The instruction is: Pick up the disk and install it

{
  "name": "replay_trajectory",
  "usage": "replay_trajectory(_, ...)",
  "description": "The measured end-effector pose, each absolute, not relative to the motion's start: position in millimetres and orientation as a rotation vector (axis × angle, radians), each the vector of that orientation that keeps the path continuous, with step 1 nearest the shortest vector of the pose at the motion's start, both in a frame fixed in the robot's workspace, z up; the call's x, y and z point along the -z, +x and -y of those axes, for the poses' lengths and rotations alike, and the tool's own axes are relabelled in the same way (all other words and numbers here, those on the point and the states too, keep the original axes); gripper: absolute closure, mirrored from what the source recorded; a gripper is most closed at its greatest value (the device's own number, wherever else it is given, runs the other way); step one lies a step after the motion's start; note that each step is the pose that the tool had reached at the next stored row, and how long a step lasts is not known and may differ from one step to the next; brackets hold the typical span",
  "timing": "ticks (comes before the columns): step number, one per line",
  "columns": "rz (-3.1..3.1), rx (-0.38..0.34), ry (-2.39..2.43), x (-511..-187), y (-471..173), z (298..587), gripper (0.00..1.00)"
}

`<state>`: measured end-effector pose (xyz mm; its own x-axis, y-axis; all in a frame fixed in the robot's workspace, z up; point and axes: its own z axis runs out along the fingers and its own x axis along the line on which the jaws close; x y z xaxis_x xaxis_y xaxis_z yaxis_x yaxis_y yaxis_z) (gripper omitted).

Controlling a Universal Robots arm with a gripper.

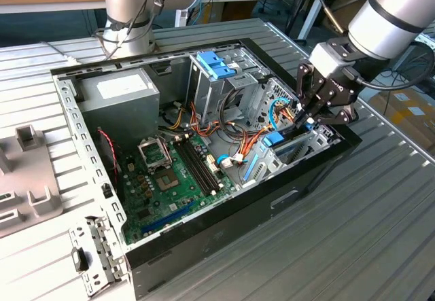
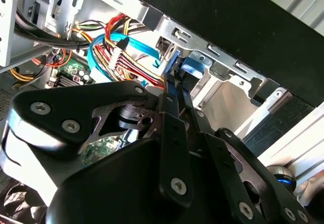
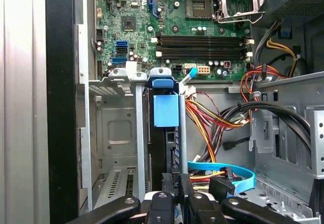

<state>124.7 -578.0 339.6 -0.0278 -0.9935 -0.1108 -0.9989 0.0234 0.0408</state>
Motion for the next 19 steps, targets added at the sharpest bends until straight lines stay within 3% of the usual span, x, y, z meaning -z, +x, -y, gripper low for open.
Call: replay_trajectory(19,-2.205,-0.165,-2.160,-339.3,123.2,574.6,0.83)
